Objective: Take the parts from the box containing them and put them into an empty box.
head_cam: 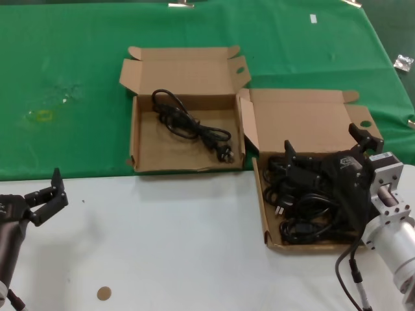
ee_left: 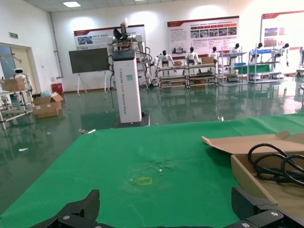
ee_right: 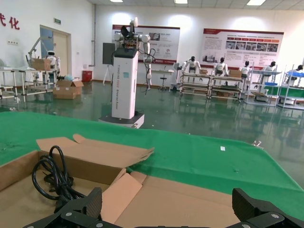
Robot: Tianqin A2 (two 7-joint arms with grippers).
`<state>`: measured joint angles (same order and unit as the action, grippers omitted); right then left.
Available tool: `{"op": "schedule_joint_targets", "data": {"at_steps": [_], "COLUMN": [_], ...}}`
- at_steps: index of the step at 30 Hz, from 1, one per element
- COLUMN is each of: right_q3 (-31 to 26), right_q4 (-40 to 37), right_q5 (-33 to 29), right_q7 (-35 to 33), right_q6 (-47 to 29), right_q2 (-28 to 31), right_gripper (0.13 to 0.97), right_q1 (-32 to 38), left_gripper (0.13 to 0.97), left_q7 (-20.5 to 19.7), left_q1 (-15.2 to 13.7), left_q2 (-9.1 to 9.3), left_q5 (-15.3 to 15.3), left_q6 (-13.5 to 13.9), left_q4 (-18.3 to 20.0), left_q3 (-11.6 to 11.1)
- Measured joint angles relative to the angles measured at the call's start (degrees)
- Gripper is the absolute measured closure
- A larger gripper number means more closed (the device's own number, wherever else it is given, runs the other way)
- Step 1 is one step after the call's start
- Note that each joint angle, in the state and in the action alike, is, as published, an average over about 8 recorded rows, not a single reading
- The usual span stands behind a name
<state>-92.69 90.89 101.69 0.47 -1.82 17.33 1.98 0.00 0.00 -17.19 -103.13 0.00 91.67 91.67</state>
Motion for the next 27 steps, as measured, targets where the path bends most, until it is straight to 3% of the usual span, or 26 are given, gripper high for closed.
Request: {"op": "schedule_joint_targets", "data": {"at_steps": [27], "right_q3": [0.0], "right_q4": [0.0], "right_q5": [0.0], "right_q7": [0.0], "right_q6": [0.0], "right_q2": [0.0], "right_gripper": [0.129], "right_q1": [0.0], "left_gripper": [0.132], "left_q7": [0.0], "left_q1": [0.0], "left_q2": [0.0], "left_q5": [0.0], "left_q6": [0.0], "left_q4": [0.0], "left_q3": [0.0]}}
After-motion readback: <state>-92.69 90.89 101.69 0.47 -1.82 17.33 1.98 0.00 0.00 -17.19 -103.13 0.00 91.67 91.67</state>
